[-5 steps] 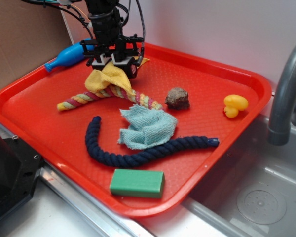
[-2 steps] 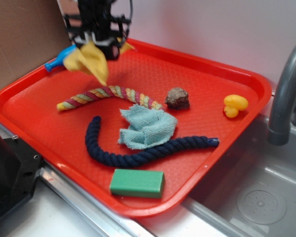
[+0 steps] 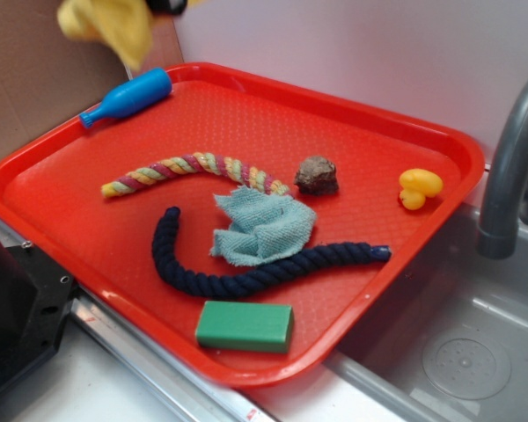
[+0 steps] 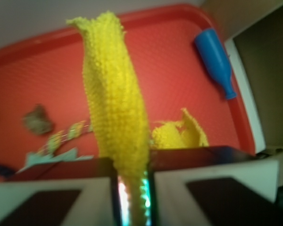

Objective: Grab the yellow cloth.

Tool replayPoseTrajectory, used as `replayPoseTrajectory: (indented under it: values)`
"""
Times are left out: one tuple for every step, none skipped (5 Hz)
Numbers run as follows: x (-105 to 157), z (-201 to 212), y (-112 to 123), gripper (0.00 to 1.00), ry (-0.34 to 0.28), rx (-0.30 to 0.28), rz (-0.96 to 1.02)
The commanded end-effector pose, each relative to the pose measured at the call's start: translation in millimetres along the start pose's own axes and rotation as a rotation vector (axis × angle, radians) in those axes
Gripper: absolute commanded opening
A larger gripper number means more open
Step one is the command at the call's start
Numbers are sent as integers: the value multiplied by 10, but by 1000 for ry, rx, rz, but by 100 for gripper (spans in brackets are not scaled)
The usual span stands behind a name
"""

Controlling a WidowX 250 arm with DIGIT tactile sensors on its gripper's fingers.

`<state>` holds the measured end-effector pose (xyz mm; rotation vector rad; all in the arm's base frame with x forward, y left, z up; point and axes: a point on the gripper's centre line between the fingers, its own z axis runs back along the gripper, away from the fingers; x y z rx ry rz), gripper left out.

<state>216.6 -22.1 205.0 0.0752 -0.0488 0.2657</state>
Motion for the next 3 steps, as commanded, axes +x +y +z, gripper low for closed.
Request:
replayPoseTrajectory:
  values:
    - [-31, 564, 179, 0, -11, -114, -80]
    - [11, 502, 252, 0, -3, -154, -100]
    - [49, 429, 355, 0, -10, -115, -73]
